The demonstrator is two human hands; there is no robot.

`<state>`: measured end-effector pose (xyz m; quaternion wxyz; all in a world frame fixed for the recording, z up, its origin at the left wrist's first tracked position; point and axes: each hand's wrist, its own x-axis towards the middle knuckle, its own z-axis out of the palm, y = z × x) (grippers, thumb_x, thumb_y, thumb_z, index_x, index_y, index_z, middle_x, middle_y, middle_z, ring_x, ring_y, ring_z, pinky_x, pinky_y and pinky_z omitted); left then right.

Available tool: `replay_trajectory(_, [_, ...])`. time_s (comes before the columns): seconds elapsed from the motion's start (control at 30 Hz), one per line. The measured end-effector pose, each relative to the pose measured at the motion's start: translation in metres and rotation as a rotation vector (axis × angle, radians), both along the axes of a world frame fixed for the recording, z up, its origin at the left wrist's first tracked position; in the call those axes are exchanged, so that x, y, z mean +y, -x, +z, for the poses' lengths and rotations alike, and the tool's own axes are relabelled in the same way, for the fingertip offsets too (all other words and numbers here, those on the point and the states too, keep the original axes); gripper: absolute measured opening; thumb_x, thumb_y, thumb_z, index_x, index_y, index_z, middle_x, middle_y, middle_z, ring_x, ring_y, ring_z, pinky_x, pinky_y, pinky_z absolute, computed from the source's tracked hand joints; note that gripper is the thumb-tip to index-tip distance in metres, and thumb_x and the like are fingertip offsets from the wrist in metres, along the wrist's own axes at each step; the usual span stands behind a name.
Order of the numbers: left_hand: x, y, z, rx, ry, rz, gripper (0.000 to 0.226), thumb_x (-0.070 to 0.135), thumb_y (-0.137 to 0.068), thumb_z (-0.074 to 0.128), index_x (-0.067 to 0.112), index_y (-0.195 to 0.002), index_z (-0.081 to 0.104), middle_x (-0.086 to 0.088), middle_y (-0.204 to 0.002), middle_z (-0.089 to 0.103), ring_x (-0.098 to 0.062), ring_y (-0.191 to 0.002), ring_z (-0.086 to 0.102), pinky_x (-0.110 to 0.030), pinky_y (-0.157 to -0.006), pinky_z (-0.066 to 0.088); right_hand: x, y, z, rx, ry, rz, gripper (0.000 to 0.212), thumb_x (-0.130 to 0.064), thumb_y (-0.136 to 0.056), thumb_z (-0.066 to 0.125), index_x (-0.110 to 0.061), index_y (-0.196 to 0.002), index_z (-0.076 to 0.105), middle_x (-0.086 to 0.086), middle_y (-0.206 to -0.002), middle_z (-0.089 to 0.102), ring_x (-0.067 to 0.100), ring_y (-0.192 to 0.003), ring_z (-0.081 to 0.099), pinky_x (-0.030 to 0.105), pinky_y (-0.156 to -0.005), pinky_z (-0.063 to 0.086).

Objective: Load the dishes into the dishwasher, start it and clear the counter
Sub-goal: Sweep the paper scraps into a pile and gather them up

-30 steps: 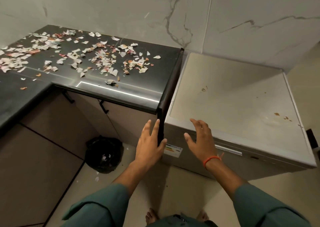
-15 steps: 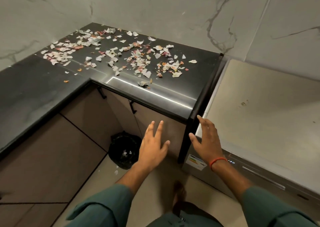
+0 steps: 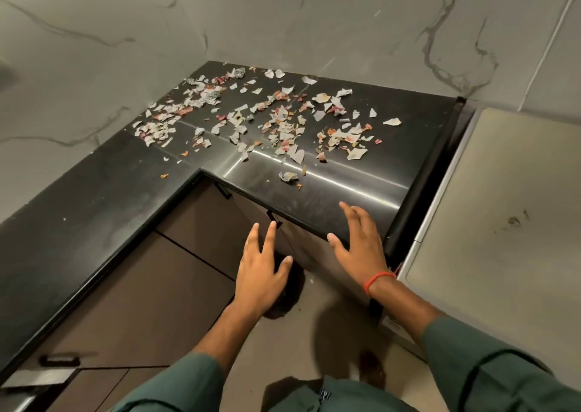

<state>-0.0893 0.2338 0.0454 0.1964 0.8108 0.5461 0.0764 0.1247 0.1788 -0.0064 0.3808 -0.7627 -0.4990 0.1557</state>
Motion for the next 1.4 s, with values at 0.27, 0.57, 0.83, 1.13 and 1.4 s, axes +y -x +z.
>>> replay_trajectory(0.27, [0.022,-0.023,0.006,-0.018,0.018,0.009,0.081,0.050,-0.100,0.053,0.041,-0.162,0.001,0.000,-0.171,-0.009,-0.025,-0.158,0.002,-0.044,-0.126,0.019,0.040,-0.011,0.001,0.042,0.033,0.037,0.071,-0.042,-0.094,0.061,-0.032,-0.155,0.026,0.002,-0.153,0.030,0.022,-0.143,0.031,0.047,-0.117,0.033])
replay_trajectory(0.57, [0.073,-0.036,-0.002,-0.037,0.049,-0.046,0.082,0.051,-0.100,0.053,0.043,-0.161,-0.001,0.003,-0.170,-0.017,-0.024,-0.158,-0.002,-0.044,-0.126,0.017,0.079,-0.017,0.005,0.044,0.132,-0.001,0.069,-0.046,-0.096,0.056,-0.036,-0.155,0.022,0.002,-0.159,0.022,0.023,-0.150,0.022,0.048,-0.122,0.024])
replay_trajectory(0.83, [0.160,-0.065,-0.024,-0.023,0.094,-0.176,0.083,0.050,-0.100,0.054,0.039,-0.162,0.000,-0.004,-0.170,-0.015,-0.029,-0.158,-0.002,-0.046,-0.127,0.014,0.123,-0.033,-0.007,-0.185,0.323,-0.078,0.065,-0.050,-0.099,0.047,-0.030,-0.157,0.024,0.005,-0.164,0.019,0.024,-0.153,0.015,0.045,-0.125,0.014])
replay_trajectory(1.13, [0.244,-0.080,-0.064,0.075,0.001,-0.332,0.097,0.080,-0.091,0.040,0.035,-0.163,-0.006,-0.006,-0.171,-0.013,-0.022,-0.157,-0.017,-0.042,-0.128,-0.005,0.168,-0.038,-0.019,-0.497,0.464,-0.130,0.068,-0.064,-0.098,0.025,-0.031,-0.156,0.029,0.007,-0.165,0.019,0.024,-0.154,0.012,0.049,-0.124,0.013])
replay_trajectory(1.4, [0.281,-0.119,-0.071,0.073,-0.071,-0.328,0.106,0.090,-0.084,0.034,0.034,-0.161,-0.012,-0.009,-0.170,-0.015,-0.025,-0.157,-0.016,-0.047,-0.125,-0.001,0.173,-0.039,-0.014,-0.471,0.516,-0.144,0.068,-0.065,-0.098,0.031,-0.031,-0.157,0.026,0.004,-0.167,0.014,0.021,-0.154,0.011,0.049,-0.125,0.012])
